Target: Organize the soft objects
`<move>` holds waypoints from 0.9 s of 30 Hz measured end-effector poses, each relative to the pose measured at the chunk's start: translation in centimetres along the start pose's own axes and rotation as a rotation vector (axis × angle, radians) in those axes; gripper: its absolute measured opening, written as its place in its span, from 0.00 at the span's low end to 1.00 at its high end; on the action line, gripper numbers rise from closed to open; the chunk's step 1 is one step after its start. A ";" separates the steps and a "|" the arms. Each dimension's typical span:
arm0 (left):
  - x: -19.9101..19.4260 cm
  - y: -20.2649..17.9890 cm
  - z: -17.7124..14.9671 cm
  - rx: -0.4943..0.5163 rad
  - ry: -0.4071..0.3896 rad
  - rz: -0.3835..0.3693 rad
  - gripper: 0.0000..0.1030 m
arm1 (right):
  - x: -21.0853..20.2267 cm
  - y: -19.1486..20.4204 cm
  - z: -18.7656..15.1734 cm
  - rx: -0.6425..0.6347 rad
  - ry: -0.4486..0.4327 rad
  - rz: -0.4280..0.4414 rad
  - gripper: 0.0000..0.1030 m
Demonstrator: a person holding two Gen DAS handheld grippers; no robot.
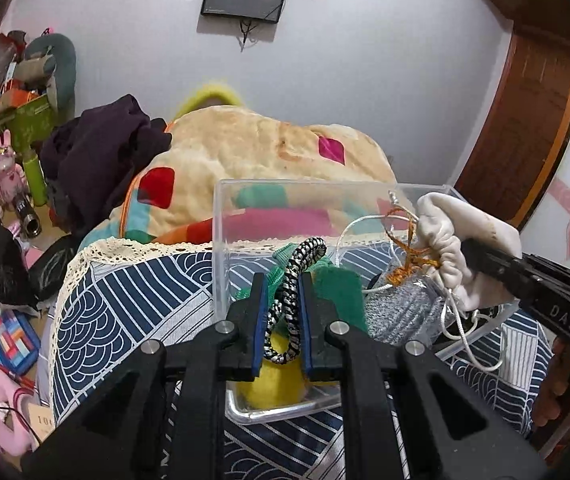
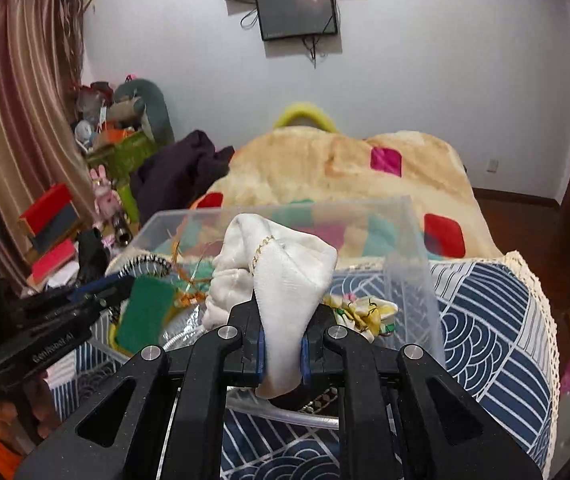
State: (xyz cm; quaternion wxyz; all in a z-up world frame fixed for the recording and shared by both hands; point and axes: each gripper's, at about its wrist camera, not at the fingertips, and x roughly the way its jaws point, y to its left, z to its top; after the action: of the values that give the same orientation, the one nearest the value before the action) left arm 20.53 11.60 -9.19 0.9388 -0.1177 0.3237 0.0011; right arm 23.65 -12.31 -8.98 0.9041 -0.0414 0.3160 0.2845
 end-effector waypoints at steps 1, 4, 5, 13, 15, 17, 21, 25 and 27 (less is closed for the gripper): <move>0.0 -0.1 0.0 0.003 0.002 0.000 0.14 | 0.1 -0.1 0.2 -0.001 0.001 -0.005 0.12; -0.3 -0.1 -0.1 0.001 0.003 -0.009 0.20 | -0.2 -0.2 0.3 -0.013 0.009 -0.027 0.23; -0.4 -0.1 -0.1 -0.002 0.003 -0.013 0.22 | -0.3 -0.3 0.3 -0.016 0.009 -0.039 0.28; -2.9 -0.4 -0.3 -0.002 -0.030 -0.054 0.34 | -3.3 -1.2 0.2 -0.002 -0.054 -0.033 0.56; -4.1 -0.8 -0.3 0.008 -0.053 -0.061 0.39 | -4.1 -1.2 0.3 -0.004 -0.072 -0.024 0.56; -5.2 -1.3 -0.2 0.021 -0.079 -0.064 0.43 | -5.4 -1.1 0.5 -0.013 -0.102 -0.022 0.56; -8.2 -2.5 0.1 0.046 -0.149 -0.079 0.45 | -7.9 -0.4 0.7 -0.043 -0.163 -0.011 0.56; -11.6 -3.7 0.2 0.069 -0.226 -0.099 0.49 | -10.5 0.5 0.7 -0.079 -0.229 0.003 0.56; -13.2 -4.4 0.0 0.088 -0.266 -0.105 0.53 | -11.8 0.9 0.5 -0.088 -0.262 0.012 0.58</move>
State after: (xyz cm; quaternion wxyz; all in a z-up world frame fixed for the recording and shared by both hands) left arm 10.47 8.30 -0.17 0.9764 -0.0920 0.1899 -0.0465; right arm 15.92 -17.21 -1.49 0.9333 -0.0415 0.1828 0.3063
